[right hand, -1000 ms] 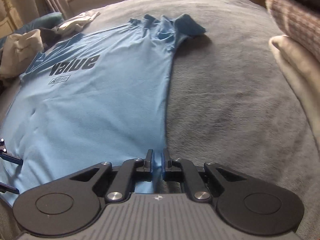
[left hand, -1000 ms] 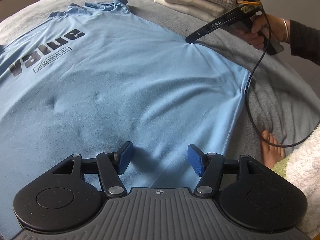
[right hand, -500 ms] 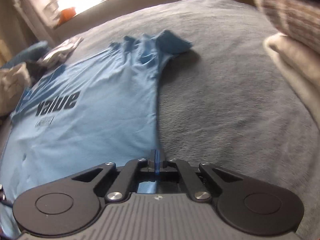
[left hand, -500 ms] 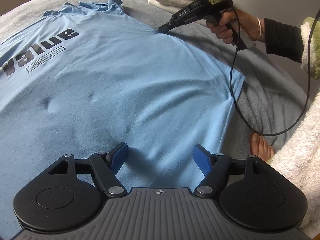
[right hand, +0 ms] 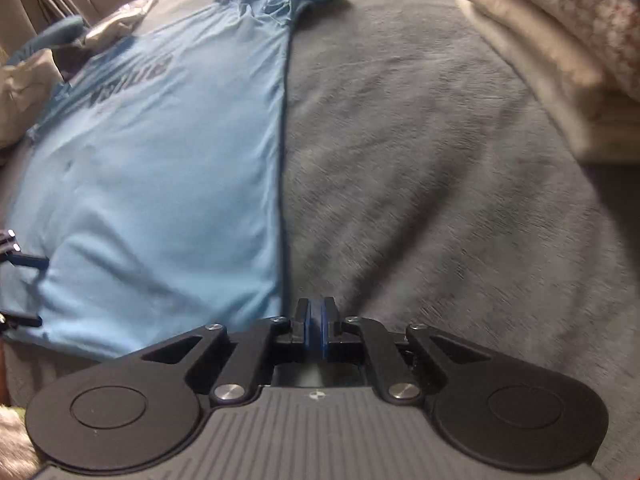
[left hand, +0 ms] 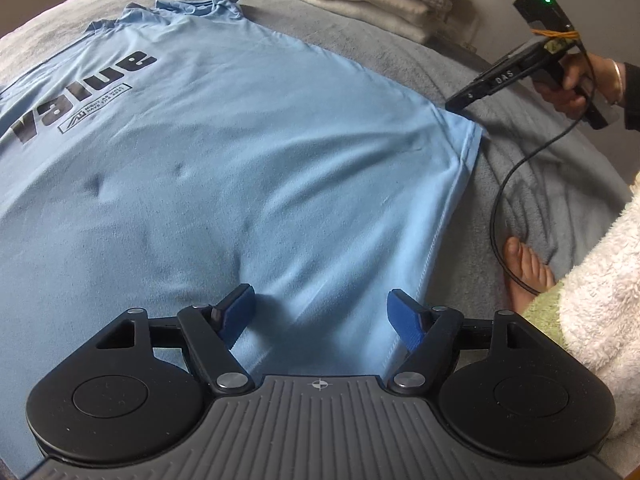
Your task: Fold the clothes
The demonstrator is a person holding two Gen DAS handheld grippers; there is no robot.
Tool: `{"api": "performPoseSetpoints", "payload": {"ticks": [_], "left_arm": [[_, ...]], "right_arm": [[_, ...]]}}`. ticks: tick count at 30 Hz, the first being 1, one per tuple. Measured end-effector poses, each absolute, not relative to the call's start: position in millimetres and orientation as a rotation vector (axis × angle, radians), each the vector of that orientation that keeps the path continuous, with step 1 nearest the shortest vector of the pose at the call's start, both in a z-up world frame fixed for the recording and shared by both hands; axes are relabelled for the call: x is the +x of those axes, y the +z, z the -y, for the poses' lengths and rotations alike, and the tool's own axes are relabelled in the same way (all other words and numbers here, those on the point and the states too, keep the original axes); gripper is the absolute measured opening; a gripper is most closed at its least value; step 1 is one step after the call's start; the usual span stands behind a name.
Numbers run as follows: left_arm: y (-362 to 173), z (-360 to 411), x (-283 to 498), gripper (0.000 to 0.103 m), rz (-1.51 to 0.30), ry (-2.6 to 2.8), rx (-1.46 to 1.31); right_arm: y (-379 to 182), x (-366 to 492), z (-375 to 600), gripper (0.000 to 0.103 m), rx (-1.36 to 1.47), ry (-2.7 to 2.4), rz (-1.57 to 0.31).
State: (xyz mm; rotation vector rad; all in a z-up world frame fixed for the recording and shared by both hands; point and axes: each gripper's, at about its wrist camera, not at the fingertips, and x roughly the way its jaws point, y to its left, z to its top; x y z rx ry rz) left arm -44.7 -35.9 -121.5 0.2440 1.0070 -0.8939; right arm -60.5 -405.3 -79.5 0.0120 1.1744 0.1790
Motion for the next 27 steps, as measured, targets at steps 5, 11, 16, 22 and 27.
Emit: {"api": "performPoseSetpoints", "payload": {"ticks": [5,11,16,22,27], "left_arm": [[-120.0,35.8,-65.9,0.073,-1.019,-0.876,0.349],[-118.2,35.6,-91.7,0.073,-1.030,-0.851,0.481],[-112.6,18.9,-101.2,0.073,-1.073,-0.824,0.454],[-106.3,-9.4,-98.9,0.073,-1.123,-0.765,0.331],[-105.0,-16.2,-96.4,0.073,-1.161,-0.756,0.238]], "right_arm": [[-51.4,-58.4,335.8,0.005,-0.137,0.378,-1.053],[-82.1,-27.7,246.9,0.005,-0.241,0.567,-1.009],[-99.3,-53.0,227.6,0.007,-0.286,0.664,-1.079],[-83.4,-95.4,206.3,0.007,-0.456,0.798,-1.116],[-71.5,-68.6,175.0,0.007,-0.391,0.759,-0.989]]}}
